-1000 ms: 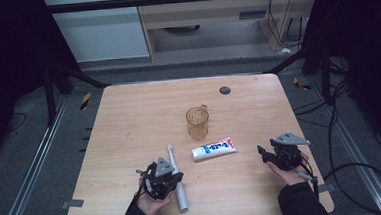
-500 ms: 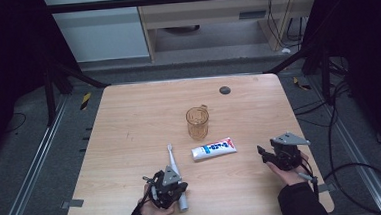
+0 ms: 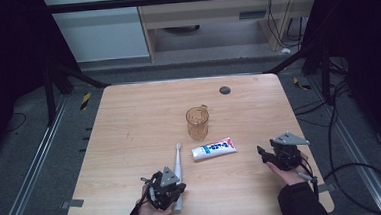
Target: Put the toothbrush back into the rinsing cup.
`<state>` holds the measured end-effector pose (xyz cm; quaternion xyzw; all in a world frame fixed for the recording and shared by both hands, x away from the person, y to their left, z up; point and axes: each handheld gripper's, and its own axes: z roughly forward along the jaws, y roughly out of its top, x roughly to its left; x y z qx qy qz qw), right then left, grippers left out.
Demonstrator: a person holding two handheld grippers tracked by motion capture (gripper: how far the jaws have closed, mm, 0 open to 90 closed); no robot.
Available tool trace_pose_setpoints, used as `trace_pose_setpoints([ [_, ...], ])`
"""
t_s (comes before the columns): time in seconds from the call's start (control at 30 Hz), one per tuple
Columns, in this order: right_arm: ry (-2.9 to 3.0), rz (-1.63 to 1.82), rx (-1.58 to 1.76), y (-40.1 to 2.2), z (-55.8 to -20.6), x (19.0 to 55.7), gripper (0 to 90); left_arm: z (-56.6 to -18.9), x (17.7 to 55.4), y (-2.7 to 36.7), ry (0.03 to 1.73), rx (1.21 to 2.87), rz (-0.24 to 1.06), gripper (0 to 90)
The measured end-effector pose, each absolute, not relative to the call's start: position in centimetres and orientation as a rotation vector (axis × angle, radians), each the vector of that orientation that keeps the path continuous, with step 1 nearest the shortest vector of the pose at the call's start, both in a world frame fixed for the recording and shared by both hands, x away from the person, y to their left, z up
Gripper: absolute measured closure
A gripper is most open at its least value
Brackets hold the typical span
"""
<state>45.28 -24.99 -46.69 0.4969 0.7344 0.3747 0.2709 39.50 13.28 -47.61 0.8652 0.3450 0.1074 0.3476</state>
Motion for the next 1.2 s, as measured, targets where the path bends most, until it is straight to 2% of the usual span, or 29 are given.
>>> trace_pose_setpoints([
  [1.03, 1.986, 1.002, 1.340, -25.0, -46.8, 45.4, 44.0, -47.6, 39.1, 14.1, 0.905, 2.246, 0.303, 89.3],
  [1.2, 1.982, 1.007, 1.339, -25.0, -46.7, 45.3, 44.0, -47.0, 39.0, 14.7, 0.914, 2.212, 0.325, 84.7],
])
